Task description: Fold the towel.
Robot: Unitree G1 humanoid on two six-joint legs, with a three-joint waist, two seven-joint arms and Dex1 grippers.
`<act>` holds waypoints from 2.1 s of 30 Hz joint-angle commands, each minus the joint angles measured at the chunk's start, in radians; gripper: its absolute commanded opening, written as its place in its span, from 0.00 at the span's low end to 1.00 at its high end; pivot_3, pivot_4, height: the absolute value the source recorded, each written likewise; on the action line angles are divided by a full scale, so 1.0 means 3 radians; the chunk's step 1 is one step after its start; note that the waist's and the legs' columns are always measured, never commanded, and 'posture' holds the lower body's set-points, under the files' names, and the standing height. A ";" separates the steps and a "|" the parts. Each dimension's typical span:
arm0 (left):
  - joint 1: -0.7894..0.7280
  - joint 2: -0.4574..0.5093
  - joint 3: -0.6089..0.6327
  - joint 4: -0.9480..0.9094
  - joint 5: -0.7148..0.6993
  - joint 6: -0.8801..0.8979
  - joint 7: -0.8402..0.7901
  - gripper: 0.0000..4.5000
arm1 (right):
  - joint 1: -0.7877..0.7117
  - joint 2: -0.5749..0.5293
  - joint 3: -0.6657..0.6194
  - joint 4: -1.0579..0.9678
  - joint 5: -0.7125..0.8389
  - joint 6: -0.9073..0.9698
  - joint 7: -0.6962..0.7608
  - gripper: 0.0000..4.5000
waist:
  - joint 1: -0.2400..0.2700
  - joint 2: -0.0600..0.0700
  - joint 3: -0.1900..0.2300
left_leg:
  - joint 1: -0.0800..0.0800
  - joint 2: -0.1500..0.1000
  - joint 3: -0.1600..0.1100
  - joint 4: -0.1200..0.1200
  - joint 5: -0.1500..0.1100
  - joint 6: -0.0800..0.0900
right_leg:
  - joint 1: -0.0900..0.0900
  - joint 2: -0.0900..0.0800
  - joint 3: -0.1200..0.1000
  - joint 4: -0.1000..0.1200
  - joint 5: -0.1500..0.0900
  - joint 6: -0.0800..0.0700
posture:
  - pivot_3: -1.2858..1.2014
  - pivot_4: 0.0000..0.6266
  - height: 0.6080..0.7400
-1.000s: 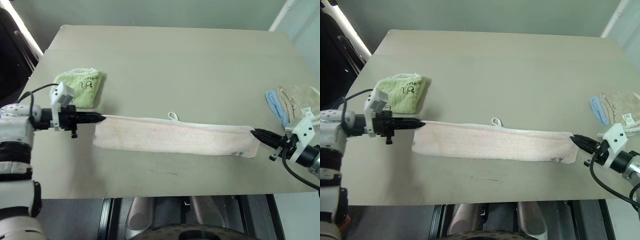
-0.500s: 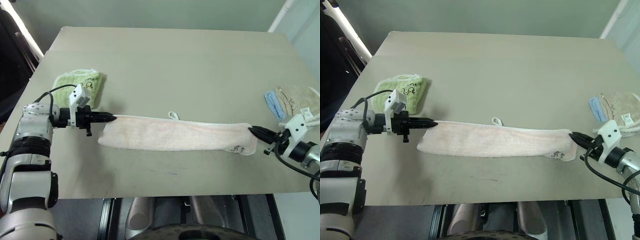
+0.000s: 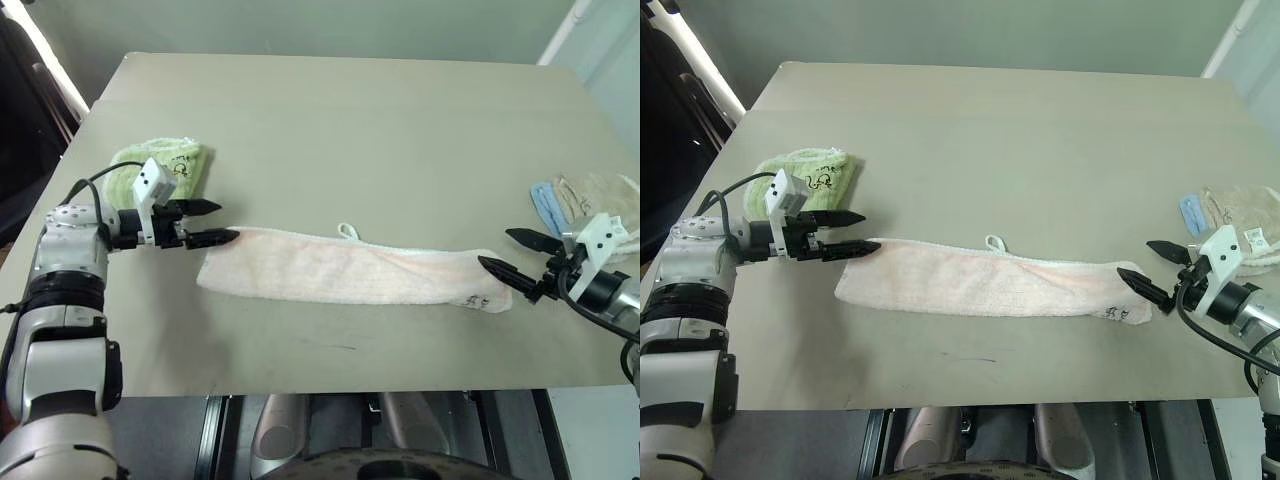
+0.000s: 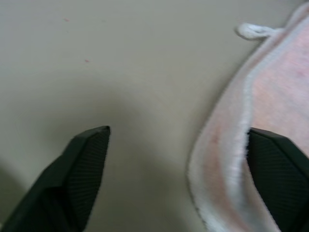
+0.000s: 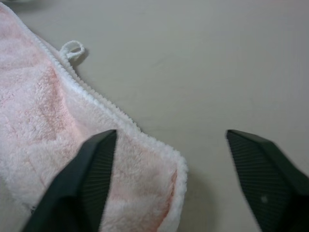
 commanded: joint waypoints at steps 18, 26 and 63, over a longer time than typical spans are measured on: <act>0.0068 0.0036 0.0277 -0.0745 -0.0395 0.0677 -0.0205 1.00 | 0.0283 -0.0086 -0.1248 -0.0734 0.2300 0.2626 -0.1290 0.95 | 0.0005 -0.0004 0.0003 | -0.0002 -0.0004 0.0001 -0.0011 -0.0005 -0.0001 | -0.0002 -0.0001 0.0004 -0.0003 -0.0031 0.0039 | 0.52 0.24 0.68; 0.0046 0.0247 0.0181 -0.0344 -0.0153 0.0746 -0.0173 1.00 | 0.0296 -0.0121 -0.1134 -0.0738 0.2263 0.2559 -0.1369 0.95 | 0.0001 -0.0004 0.0003 | -0.0003 -0.0004 -0.0002 -0.0014 -0.0008 -0.0001 | -0.0005 -0.0001 0.0005 -0.0004 -0.0031 0.0038 | 0.52 0.24 0.68; 0.0811 0.0365 0.0465 -0.1572 -0.1099 0.2854 0.0147 1.00 | 0.0080 0.0107 -0.0698 -0.0628 0.2169 0.2317 -0.1540 0.95 | 0.0008 -0.0005 0.0003 | 0.0008 -0.0002 0.0006 -0.0044 -0.0017 0.0002 | -0.0005 -0.0002 0.0007 -0.0024 -0.0022 -0.0003 | 0.52 0.24 0.68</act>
